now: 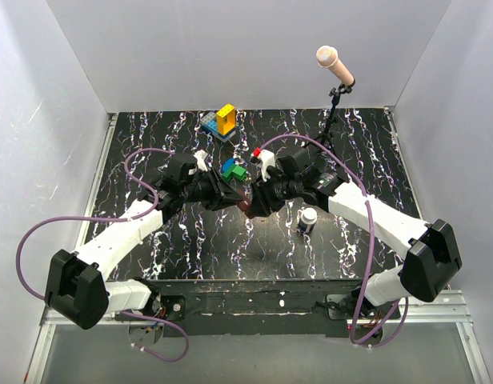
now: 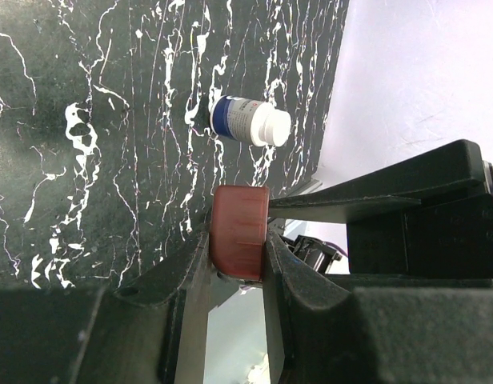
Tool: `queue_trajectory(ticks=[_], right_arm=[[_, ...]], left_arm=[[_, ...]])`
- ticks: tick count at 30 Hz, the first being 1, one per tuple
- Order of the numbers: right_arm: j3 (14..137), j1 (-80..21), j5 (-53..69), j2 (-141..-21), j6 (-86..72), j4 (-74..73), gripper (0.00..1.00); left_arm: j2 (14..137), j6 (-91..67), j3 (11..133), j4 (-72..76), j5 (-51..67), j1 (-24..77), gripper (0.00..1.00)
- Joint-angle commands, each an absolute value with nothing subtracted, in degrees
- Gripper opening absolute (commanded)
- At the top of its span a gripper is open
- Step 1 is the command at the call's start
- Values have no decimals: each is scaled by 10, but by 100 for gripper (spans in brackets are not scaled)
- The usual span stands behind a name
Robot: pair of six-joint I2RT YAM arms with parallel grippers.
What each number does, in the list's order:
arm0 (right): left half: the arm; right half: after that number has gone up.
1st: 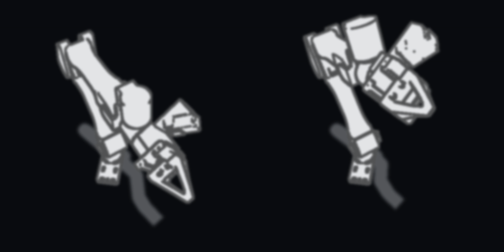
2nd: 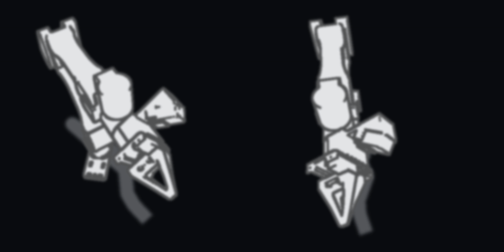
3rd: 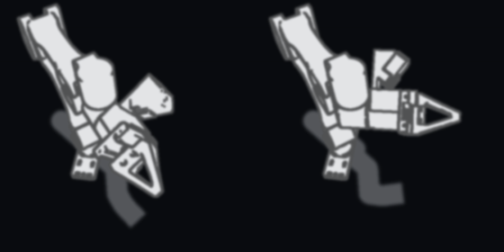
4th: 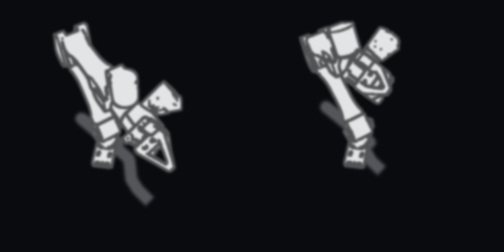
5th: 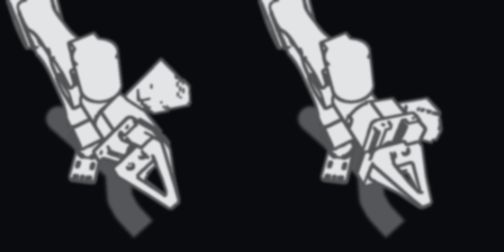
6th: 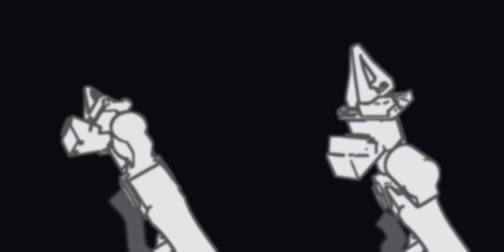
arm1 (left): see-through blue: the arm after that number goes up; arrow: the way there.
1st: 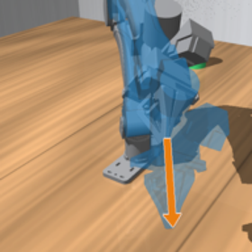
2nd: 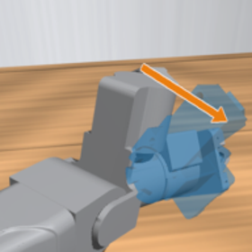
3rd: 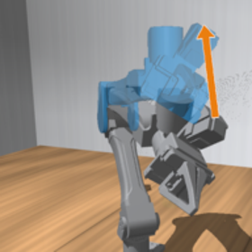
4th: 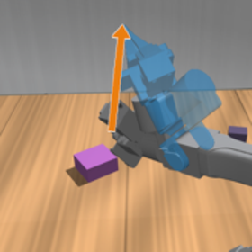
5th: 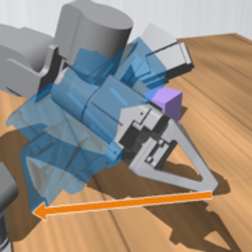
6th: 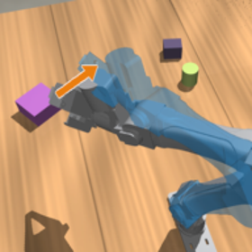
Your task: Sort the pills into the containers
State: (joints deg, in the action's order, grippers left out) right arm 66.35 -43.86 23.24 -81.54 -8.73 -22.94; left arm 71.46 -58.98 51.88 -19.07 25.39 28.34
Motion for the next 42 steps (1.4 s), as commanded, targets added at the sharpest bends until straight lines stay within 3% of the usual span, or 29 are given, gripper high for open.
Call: queue_trajectory(ticks=[1,9,15,21,27,34,42], right_arm=[[698,-439,303,-798,-76,-224,17],[705,-419,372,-787,-83,-230,19],[708,-403,371,-771,-89,-237,26],[710,-402,318,-767,-91,-251,54],[704,-402,241,-759,-99,-259,71],[700,-424,192,-746,-91,-253,80],[707,-460,155,-765,-87,-257,82]], left_arm=[[692,-571,512,-180,254,282,0],[679,-555,509,-176,258,282,0],[671,-553,505,-173,260,282,0],[667,-556,508,-171,262,282,0],[666,-558,512,-168,265,282,0],[665,-561,512,-169,265,282,0],[666,-562,512,-171,265,282,0]])
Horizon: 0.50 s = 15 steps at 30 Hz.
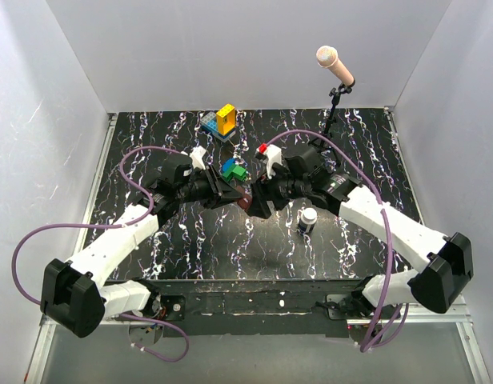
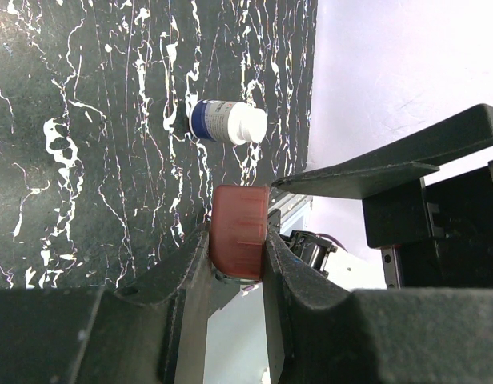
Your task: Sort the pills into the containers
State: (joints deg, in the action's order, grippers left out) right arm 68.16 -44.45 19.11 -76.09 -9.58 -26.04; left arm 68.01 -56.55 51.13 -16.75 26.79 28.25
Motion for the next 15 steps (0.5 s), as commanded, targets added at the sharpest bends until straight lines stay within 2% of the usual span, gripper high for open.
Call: queue_trajectory(ticks=[1,7,15], right_arm=[[710,-463,145,-771,-87,-260,82],[732,-474,89,-794,-92,-286,74],[747,-474,52,-779,-91,-301,74]], left_arm=[[665,-562,512,-171,265,282,0],[664,-562,511,-172,266,282,0],[662,-559,509,-176,266,282,0]])
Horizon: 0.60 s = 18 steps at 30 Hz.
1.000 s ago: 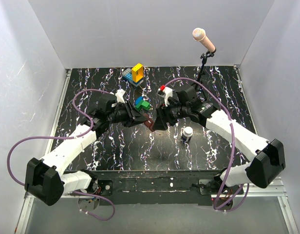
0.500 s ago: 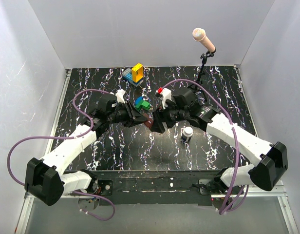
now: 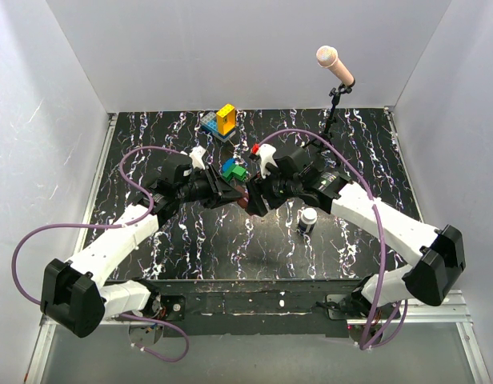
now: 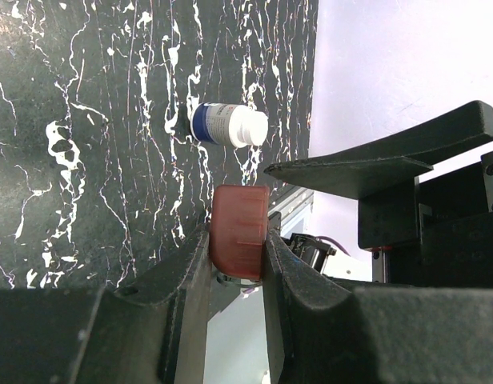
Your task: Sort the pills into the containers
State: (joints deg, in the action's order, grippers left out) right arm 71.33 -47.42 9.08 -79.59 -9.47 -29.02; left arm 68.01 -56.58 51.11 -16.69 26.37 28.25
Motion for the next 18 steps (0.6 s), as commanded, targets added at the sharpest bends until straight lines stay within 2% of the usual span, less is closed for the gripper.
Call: queue_trajectory(ticks=[1,18], right_arm=[[749,-474,46,-778,-90,-307,74],[754,-465,13,-761,-86,-325,75]], left_arm=[[662,-559,509,-177,266,282,0],[641,-556,507,-178,268,282,0]])
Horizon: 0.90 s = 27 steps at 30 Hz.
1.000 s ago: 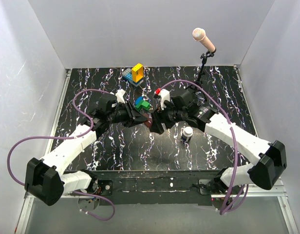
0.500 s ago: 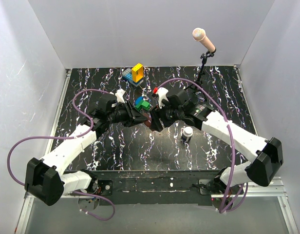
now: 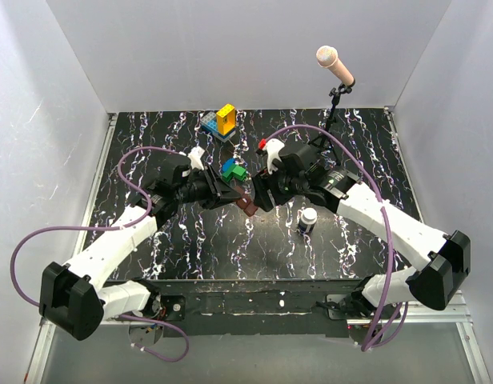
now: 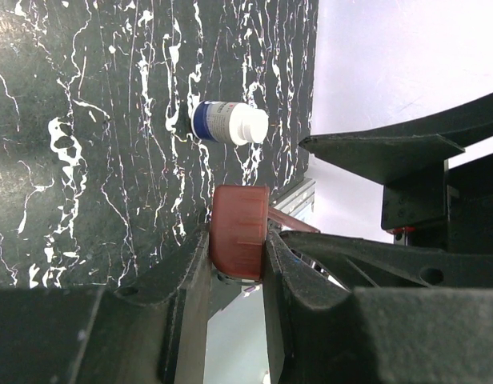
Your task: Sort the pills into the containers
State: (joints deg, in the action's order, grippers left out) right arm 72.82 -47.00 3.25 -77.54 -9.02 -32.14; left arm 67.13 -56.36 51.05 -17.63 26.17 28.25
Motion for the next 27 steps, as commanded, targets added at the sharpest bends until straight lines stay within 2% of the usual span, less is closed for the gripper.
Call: queue_trajectory(ticks=[1,27], right_arm=[[754,-463,12,-761,-85,-326,75],[712,-384,147,-759,-143,-283,74]], left_arm=[[638,-556,506,-178,268,282,0],[621,-568,501,-156,280,282,0]])
